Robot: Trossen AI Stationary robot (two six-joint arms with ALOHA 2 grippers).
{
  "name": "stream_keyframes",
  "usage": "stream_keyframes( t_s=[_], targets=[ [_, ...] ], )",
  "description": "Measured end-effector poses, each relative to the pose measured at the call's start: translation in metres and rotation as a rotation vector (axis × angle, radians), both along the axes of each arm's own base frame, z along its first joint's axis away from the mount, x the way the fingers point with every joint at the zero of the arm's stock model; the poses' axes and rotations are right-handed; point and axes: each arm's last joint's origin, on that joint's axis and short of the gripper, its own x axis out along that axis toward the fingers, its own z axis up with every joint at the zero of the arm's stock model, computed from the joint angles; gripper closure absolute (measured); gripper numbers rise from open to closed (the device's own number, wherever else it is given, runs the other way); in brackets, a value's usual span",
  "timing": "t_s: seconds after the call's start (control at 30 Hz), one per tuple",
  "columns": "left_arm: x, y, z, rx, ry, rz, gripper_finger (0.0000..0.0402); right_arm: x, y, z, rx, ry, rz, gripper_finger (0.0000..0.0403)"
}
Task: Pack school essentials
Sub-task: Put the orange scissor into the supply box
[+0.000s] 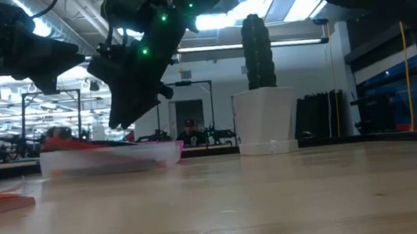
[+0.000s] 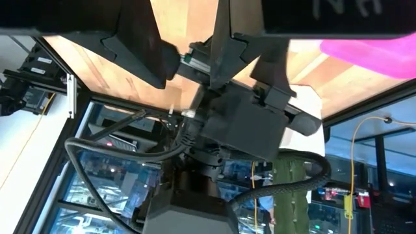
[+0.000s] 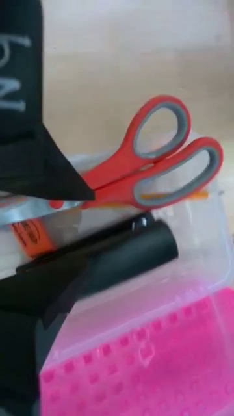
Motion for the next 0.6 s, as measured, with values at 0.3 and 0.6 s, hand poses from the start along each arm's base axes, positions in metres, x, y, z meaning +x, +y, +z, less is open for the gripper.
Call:
stream_keyframes(
  t_s=[0.3, 0.6],
  targets=[
    [0.0, 0.0, 0.0, -0.002, -0.001, 0.0, 0.0288, 0.003, 0.004, 0.016, 0.064, -0.083, 0.01, 0.0207],
    [0.0, 0.0, 0.0, 0.002, 0.001, 0.0, 0.0288, 0.017, 0.039, 0.002, 0.151, -0.166, 0.235, 0.0206]
  ],
)
